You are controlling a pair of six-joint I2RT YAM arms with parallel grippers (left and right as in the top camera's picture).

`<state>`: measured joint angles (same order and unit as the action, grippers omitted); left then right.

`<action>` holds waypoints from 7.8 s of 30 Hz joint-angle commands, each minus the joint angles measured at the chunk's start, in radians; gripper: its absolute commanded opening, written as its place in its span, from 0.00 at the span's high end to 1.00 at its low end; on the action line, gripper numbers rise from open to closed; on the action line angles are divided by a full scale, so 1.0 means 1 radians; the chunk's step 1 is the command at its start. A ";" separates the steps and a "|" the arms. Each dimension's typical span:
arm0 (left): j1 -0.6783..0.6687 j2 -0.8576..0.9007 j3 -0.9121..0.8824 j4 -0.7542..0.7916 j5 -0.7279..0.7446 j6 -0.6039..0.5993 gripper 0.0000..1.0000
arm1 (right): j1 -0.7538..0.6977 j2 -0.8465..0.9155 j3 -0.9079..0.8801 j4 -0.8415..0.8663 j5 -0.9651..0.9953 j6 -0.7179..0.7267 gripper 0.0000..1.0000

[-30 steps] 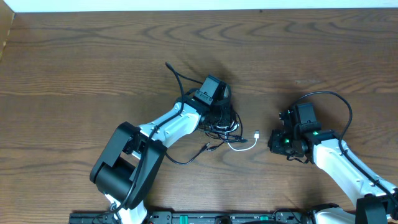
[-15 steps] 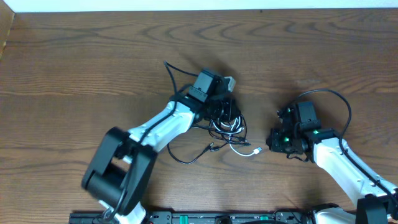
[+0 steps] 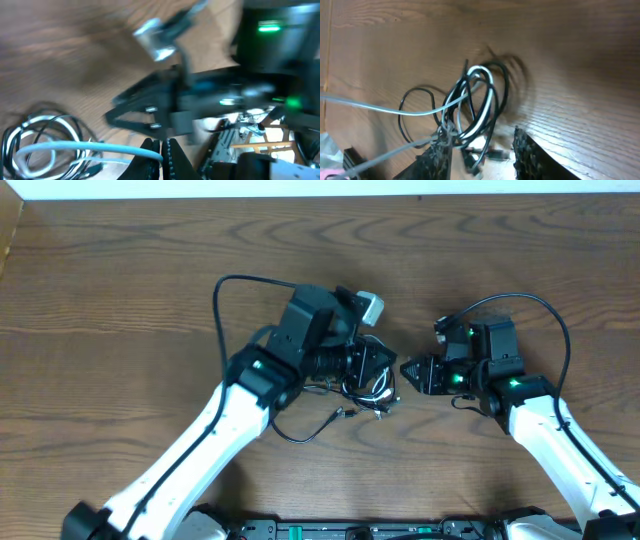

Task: Untangle cables

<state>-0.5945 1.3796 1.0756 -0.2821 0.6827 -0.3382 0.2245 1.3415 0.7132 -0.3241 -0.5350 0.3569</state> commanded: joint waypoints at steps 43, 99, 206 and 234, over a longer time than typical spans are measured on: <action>0.369 -0.226 0.010 -0.327 -0.142 0.163 0.93 | 0.082 0.202 0.008 -0.304 0.468 0.022 0.99; 0.110 0.399 0.008 -0.070 -0.240 0.105 0.47 | -0.214 -0.150 0.007 -0.354 0.312 0.001 0.95; 0.053 0.110 0.013 0.522 0.459 -0.098 0.92 | 0.006 -0.150 -0.042 -0.406 0.125 0.151 0.80; 0.464 0.108 0.013 -0.073 0.432 0.164 0.93 | -0.222 -0.150 -0.133 -0.214 0.456 0.103 0.98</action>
<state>-0.0929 1.5108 1.0752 -0.3328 1.0958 -0.2092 0.0055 1.1957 0.5850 -0.6052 0.2012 0.5545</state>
